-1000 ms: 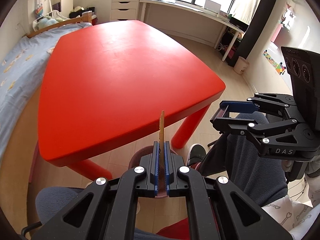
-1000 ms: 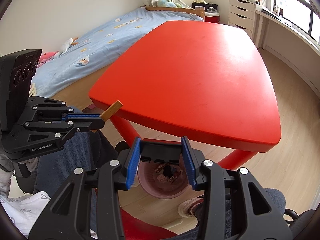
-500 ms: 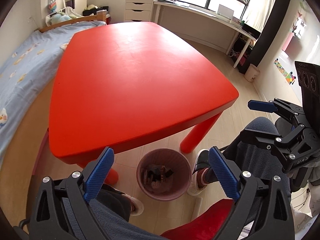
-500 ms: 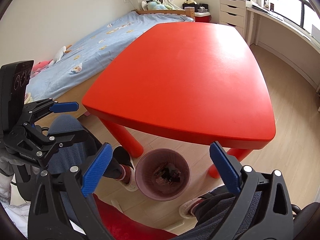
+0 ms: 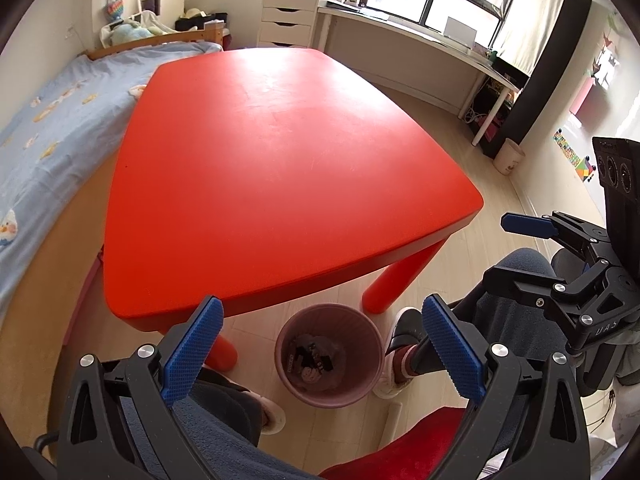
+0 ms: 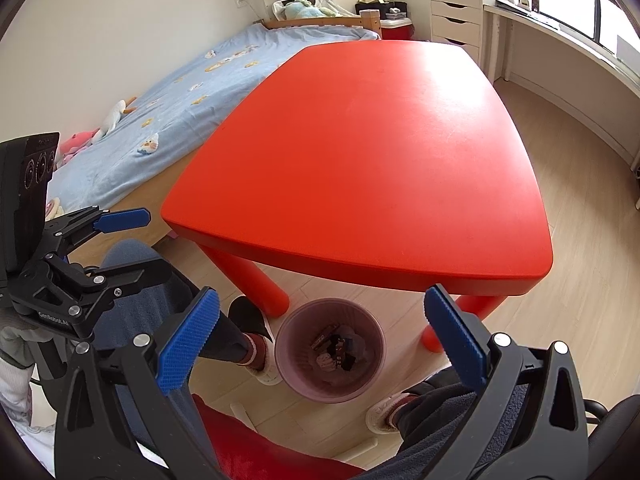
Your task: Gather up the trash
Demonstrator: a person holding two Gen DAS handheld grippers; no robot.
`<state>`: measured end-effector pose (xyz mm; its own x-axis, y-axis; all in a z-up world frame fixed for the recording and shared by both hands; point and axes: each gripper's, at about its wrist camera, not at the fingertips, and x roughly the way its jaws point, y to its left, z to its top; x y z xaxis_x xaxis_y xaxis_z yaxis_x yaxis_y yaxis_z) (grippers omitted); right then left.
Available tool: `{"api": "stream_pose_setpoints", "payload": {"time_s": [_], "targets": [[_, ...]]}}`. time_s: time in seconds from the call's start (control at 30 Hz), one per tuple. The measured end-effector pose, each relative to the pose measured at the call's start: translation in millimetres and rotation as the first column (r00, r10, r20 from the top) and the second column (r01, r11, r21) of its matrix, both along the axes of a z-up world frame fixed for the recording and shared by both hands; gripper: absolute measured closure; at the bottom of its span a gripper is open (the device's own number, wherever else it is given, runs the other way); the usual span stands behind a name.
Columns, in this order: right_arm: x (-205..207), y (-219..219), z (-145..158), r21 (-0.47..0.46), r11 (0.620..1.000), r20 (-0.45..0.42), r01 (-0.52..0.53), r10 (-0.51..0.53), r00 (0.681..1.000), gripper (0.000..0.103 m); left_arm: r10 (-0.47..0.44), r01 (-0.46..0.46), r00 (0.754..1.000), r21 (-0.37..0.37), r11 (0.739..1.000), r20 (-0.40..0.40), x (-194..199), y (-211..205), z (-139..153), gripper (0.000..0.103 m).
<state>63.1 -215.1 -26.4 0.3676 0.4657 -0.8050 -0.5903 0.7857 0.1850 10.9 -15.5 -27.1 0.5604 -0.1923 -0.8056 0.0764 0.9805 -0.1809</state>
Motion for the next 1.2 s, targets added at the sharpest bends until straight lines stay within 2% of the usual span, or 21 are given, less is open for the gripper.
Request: {"api": "stream_pose_setpoints", "payload": {"time_s": [0.07, 0.47, 0.63, 0.87, 1.2], "targets": [[3.0, 4.0, 2.3, -0.02, 1.0, 0.018, 0.004, -0.003, 1.0, 0.003, 0.004, -0.005, 1.0, 0.008, 1.0, 0.009, 3.6, 0.8, 3.1, 0.007], [36.5, 17.2, 46.2, 0.047, 0.999, 0.125, 0.015, -0.02, 0.992, 0.003, 0.023, -0.024, 0.992, 0.007, 1.0, 0.125, 33.0, 17.0, 40.1, 0.007], [48.0, 24.1, 59.9, 0.062, 0.998, 0.149, 0.002, -0.011, 0.989, 0.003, 0.022, -0.017, 0.988, -0.035, 0.999, 0.153, 44.8, 23.5, 48.2, 0.007], [60.5, 28.9, 65.9, 0.074, 0.997, 0.154, -0.005, -0.006, 0.988, 0.003, 0.042, -0.035, 0.989, -0.05, 0.998, 0.14, 59.1, 29.7, 48.4, 0.006], [67.6, 30.3, 63.0, 0.076, 0.997, 0.146, -0.004, -0.007, 0.989, 0.003, 0.05, -0.049, 0.986, -0.007, 0.999, 0.161, 60.9, 25.7, 52.8, 0.006]]}}
